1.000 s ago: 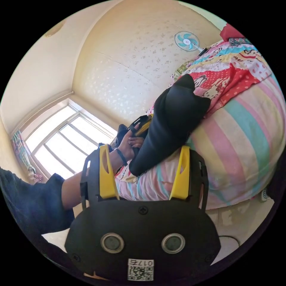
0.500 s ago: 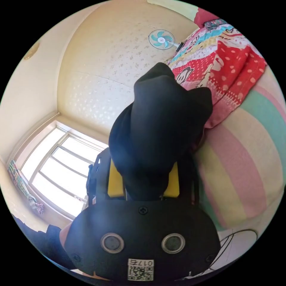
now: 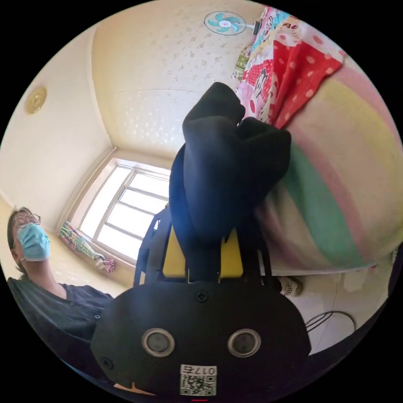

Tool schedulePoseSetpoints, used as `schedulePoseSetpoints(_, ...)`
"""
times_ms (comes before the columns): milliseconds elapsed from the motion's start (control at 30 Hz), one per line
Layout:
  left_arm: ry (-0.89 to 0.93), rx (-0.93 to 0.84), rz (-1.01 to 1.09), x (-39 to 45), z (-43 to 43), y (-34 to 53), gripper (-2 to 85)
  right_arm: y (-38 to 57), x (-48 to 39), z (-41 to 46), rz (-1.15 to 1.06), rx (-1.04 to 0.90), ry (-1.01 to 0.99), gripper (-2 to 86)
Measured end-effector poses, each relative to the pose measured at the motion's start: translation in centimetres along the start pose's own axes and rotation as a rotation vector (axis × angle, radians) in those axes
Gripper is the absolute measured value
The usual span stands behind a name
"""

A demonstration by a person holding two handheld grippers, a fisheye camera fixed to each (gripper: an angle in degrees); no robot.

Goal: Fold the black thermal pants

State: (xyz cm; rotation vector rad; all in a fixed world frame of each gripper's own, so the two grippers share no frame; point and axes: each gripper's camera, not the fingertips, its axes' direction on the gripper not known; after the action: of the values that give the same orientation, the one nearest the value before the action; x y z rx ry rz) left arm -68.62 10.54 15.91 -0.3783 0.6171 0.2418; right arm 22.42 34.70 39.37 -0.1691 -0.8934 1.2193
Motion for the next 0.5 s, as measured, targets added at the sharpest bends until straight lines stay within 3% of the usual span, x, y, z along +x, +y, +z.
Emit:
schedulePoseSetpoints(133,-0.360,-0.202,0.046,-2.4,2.3,5.8,4.6,1.1,0.3,-4.6,0.075,0.007,-0.206,13.3)
schedulePoseSetpoints(300,-0.449,-0.265,0.055,-1.8,4.4,7.7,4.1,0.9,-0.8,-5.6,0.065,0.033,-0.348,13.3)
schedulePoseSetpoints(500,-0.382,-0.243,0.031,-2.7,4.0,8.6,3.7,-4.3,-3.9,2.6,0.022,-0.074,-0.564,13.3)
